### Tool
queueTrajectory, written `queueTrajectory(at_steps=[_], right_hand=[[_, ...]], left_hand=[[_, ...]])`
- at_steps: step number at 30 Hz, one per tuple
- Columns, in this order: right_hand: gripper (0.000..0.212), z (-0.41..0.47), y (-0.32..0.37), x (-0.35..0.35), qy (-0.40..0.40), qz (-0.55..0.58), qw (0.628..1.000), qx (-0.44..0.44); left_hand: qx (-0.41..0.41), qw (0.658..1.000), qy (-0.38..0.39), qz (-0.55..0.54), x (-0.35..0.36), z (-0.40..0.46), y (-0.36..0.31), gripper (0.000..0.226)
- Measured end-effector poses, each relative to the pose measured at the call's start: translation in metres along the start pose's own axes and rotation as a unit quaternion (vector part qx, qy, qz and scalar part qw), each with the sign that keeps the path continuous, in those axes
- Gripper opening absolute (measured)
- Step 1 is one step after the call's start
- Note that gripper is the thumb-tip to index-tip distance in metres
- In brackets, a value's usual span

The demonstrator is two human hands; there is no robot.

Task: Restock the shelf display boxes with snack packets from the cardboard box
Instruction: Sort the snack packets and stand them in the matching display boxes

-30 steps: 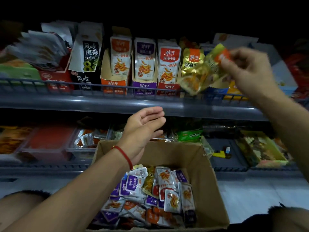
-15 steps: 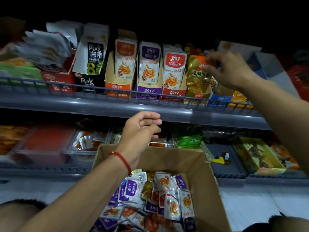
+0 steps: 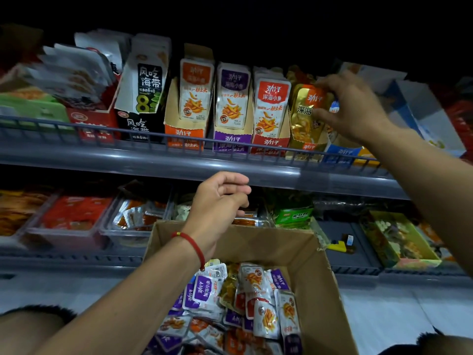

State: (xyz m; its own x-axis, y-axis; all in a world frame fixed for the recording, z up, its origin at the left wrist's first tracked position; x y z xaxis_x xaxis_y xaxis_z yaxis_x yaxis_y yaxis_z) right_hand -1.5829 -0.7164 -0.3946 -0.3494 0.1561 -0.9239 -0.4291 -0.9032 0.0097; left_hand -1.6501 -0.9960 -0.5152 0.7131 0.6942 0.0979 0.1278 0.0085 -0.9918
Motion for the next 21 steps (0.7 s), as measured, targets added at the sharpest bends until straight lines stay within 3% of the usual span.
queueTrajectory(at_steps=[4, 7, 10, 12, 15, 17, 21], right_hand=[[0.055, -0.006, -0.004, 0.002, -0.04, 0.012, 0.999, -0.01], [0.042, -0.026, -0.002, 0.0, -0.111, 0.041, 0.992, -0.044], [0.028, -0.069, 0.016, 0.008, -0.132, 0.097, 0.983, -0.088], [0.021, -0.102, 0.028, 0.028, -0.078, 0.15, 0.98, -0.105], [0.019, -0.143, 0.038, 0.071, 0.125, 0.224, 0.962, -0.09], [0.02, -0.16, 0.039, 0.098, 0.233, 0.209, 0.944, -0.109], [0.018, -0.165, 0.036, 0.116, 0.305, 0.206, 0.923, -0.111]], left_hand=[[0.003, 0.999, 0.007, 0.036, -0.001, -0.002, 0.004, 0.033], [-0.006, 0.997, 0.02, 0.07, 0.0, -0.002, 0.012, 0.027], [-0.028, 0.985, 0.062, 0.157, 0.004, 0.0, 0.033, 0.018], [-0.066, 0.965, 0.111, 0.228, 0.008, 0.001, 0.056, 0.016], [-0.118, 0.91, 0.207, 0.338, 0.015, 0.001, 0.099, 0.018], [-0.135, 0.866, 0.257, 0.407, 0.022, -0.004, 0.121, 0.019], [-0.133, 0.786, 0.311, 0.518, 0.051, -0.008, 0.155, 0.022]])
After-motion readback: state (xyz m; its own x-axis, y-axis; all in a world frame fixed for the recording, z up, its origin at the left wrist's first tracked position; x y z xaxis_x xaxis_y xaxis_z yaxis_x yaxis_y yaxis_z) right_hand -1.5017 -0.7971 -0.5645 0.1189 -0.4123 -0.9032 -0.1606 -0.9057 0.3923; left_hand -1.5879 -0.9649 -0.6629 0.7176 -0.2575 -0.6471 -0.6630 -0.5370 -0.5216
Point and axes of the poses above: each hand's wrist, its own z-axis towards the middle knuckle, its own x-axis out of the palm, y = z × x, the point moved 1 cm from there along z, towards the middle knuckle, and after that the axes turned 6 degrees about y, right-handed, at the moved point
